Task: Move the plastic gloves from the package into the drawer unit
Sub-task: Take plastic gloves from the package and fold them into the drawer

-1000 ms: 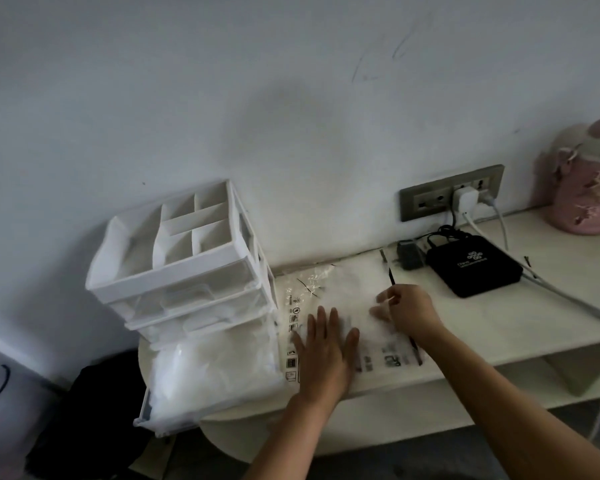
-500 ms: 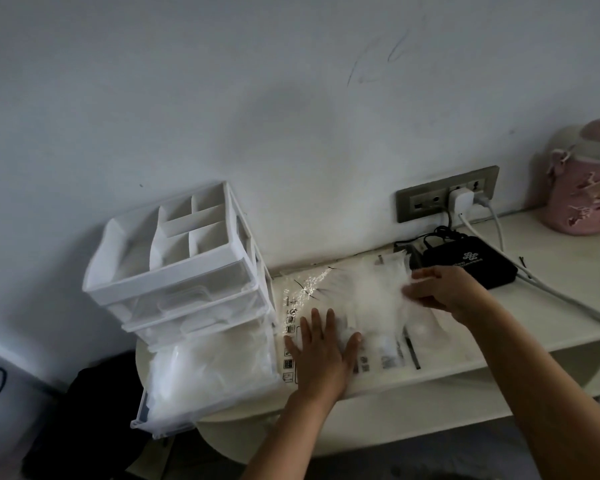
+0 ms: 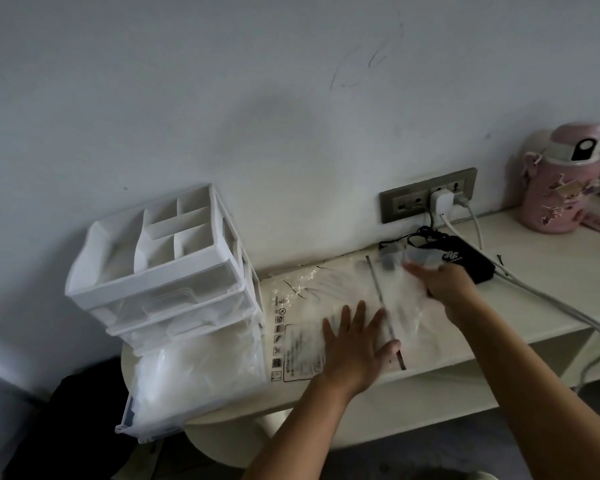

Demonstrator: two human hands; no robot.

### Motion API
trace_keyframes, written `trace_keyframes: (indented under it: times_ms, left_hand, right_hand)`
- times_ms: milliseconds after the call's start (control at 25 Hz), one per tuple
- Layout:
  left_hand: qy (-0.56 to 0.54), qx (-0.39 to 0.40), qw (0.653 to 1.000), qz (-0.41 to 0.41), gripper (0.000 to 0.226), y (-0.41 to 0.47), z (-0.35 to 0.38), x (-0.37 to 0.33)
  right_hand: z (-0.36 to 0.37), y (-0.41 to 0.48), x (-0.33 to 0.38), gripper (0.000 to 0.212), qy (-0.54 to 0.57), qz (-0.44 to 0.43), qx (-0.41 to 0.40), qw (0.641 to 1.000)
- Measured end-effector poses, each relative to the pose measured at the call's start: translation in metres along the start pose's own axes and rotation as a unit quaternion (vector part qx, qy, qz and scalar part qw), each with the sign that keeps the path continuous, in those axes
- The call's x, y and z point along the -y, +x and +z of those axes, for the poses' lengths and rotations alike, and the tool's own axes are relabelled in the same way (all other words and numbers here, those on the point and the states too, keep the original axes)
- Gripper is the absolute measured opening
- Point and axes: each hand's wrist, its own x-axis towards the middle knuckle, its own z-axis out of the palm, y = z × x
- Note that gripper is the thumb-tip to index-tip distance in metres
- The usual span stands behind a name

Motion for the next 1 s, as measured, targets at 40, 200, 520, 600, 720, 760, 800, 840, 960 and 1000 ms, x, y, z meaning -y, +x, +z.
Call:
trace_keyframes:
  times_ms: [40,200,520,600,720,760,800,840,960,1000]
  left_hand:
    - [0.000,0.003,1.000,-0.003,0.098,0.000,0.002,0.001]
    - [-0.053,-0.003,0.999,-0.010,0.071,0.001,-0.011,-0.002]
    - [-0.693,-0.018,0.714,-0.098,0.074,-0.036,-0.127,0.026]
    - [-0.629,-0.036,0.768,-0.116,0.057,-0.048,-0.138,0.036]
    - [-0.567,-0.108,0.799,-0.169,0.022,-0.064,-0.137,0.052]
    - [-0.563,-0.138,0.794,-0.182,0.015,-0.068,-0.136,0.060]
    - [-0.548,-0.172,0.795,-0.194,0.011,-0.071,-0.134,0.069]
    - [-0.520,-0.203,0.803,-0.206,0.010,-0.076,-0.134,0.078]
    - [-0.421,-0.240,0.845,-0.227,0.019,-0.095,-0.130,0.115]
    - [-0.387,-0.245,0.857,-0.236,0.021,-0.103,-0.128,0.129]
  right_hand:
    - [-0.007,-0.004,0.010,0.029,0.042,-0.027,-0.017,0.999]
    - [-0.015,-0.024,0.053,0.017,0.003,-0.227,-0.071,0.971]
    - [0.070,-0.066,0.035,0.020,-0.287,-0.525,-0.006,0.801]
    - [0.086,-0.065,0.019,0.028,-0.306,-0.550,0.029,0.776]
    - [0.112,-0.071,0.010,0.020,-0.329,-0.580,0.097,0.739]
    - [0.121,-0.075,0.009,0.021,-0.329,-0.591,0.114,0.727]
    - [0.128,-0.079,0.008,0.024,-0.330,-0.600,0.124,0.718]
    - [0.135,-0.084,0.007,0.028,-0.337,-0.609,0.122,0.707]
    - [0.158,-0.091,-0.001,0.052,-0.360,-0.607,0.120,0.698]
    - [0.165,-0.093,-0.006,0.055,-0.376,-0.598,0.137,0.694]
